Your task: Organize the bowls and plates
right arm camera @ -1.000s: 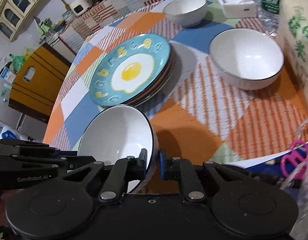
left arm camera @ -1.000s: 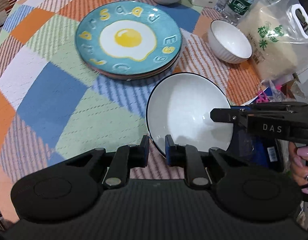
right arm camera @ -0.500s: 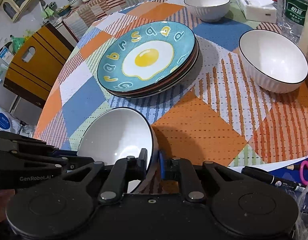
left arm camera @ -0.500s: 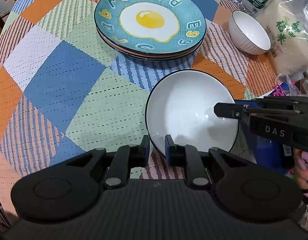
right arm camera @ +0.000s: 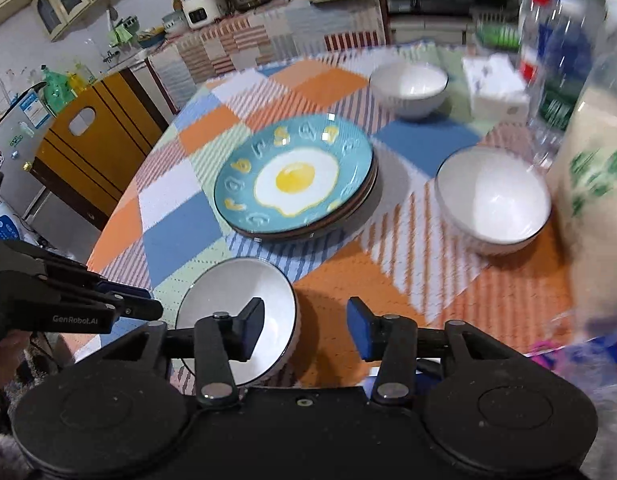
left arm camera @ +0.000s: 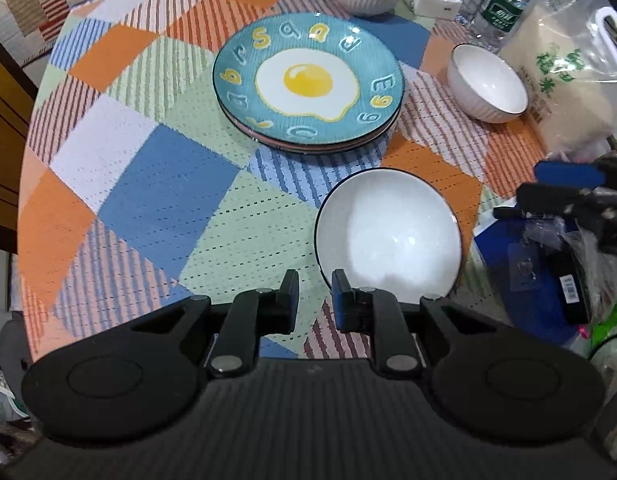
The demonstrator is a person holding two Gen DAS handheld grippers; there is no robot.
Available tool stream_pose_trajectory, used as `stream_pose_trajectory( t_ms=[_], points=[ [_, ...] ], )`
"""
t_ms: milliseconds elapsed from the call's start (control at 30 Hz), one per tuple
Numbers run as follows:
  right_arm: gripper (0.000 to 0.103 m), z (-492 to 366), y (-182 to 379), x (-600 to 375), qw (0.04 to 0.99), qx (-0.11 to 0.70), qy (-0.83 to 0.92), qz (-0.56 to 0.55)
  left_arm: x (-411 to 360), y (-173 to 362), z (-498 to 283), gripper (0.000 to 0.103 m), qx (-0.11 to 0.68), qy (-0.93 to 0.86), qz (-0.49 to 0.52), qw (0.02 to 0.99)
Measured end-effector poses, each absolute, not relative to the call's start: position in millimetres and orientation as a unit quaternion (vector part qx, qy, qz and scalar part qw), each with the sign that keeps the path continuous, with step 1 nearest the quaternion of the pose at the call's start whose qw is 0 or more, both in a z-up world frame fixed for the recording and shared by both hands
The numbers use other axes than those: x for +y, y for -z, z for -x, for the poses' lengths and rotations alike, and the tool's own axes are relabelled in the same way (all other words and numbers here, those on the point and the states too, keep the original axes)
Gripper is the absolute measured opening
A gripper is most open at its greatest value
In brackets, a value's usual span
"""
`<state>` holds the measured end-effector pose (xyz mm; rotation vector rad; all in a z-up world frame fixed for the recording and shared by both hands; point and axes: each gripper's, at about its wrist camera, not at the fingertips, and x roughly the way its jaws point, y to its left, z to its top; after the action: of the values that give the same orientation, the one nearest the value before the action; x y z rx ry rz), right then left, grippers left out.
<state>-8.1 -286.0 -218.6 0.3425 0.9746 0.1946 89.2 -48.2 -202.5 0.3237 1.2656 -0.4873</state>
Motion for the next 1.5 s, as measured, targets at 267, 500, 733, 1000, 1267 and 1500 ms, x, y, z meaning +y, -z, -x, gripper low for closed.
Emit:
stream_pose_trajectory(
  t_ms=[267,500,733,1000,1267,1500],
  points=[
    [0.065,35,173,-306,0.890,0.429,-0.078,-0.133,-60,158,-74,0.019,0.549,0.251,-0.171,0.779],
    [0.084,49,157,-325,0.900,0.417,-0.044,-0.118,-85,133,-68,0.024,0.537,0.276,-0.197,0.772],
    [0.089,54,154,-346,0.909,0.404,-0.030,-0.102,-118,123,-70,0.043,0.519,0.288,-0.218,0.775],
    [0.089,51,174,-361,0.935,0.347,-0.043,-0.056,-158,146,-91,0.065,0.511,0.276,-0.199,0.790],
    [0.089,20,223,-364,0.923,0.379,-0.048,-0.042,-196,178,-126,0.066,0.507,0.287,-0.155,0.798],
    [0.089,-2,258,-368,0.910,0.396,-0.019,-0.124,-236,216,-160,0.064,0.525,0.297,-0.138,0.786]
  ],
)
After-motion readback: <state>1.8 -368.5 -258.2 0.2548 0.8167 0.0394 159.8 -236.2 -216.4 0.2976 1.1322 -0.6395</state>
